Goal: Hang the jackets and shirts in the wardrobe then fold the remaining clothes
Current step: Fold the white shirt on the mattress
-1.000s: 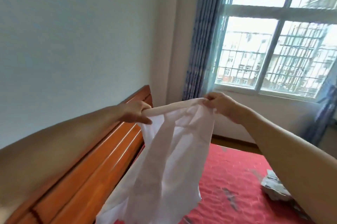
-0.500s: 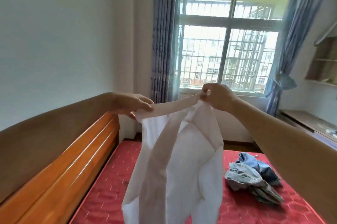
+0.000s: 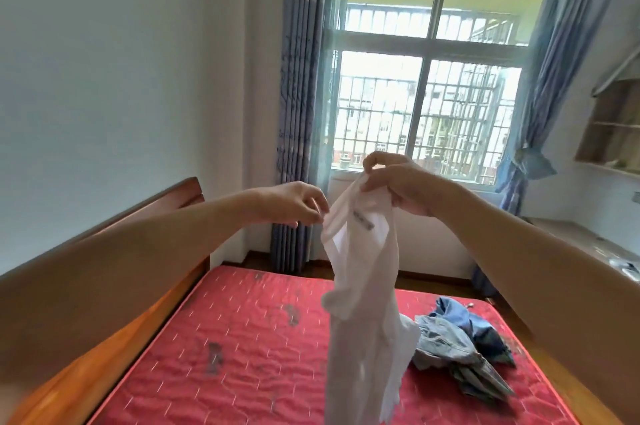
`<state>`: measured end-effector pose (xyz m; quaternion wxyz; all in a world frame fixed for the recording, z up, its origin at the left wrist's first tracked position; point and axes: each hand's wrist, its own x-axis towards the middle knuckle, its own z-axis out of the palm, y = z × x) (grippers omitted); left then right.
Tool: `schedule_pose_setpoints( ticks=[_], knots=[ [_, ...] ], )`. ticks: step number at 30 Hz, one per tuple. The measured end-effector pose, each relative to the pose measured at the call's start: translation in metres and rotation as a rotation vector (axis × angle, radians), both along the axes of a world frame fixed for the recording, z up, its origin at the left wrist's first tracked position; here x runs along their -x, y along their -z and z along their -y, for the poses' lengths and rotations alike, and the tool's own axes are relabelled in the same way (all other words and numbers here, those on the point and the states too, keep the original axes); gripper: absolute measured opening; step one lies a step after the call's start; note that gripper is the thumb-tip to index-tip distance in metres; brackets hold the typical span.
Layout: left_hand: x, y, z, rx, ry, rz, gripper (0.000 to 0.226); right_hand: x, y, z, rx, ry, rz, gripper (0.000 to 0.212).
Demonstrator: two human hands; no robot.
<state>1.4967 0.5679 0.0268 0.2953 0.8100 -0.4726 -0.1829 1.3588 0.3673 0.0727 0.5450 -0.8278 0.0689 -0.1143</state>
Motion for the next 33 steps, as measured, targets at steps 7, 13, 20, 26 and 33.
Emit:
schedule_pose_setpoints(
  ticks=[7,13,20,26,33],
  knots=[
    [0.009,-0.008,0.036,0.142,-0.008,-0.059,0.062,0.009,-0.013,-0.001,0.366,-0.101,0.039,0.039],
    [0.013,-0.003,0.044,0.268,0.009,-0.186,0.025,0.014,-0.011,0.010,0.536,-0.056,0.192,0.028],
    [0.017,-0.035,0.025,0.257,-0.177,0.500,0.022,-0.004,0.035,0.046,1.062,0.100,0.076,0.020],
    [-0.009,-0.029,-0.004,0.020,-0.269,0.354,0.019,-0.018,0.073,0.069,0.989,0.244,-0.103,0.017],
    [-0.003,-0.020,-0.025,-0.164,-0.205,-0.057,0.039,-0.053,0.060,0.031,0.615,0.327,0.194,0.029]
  ],
)
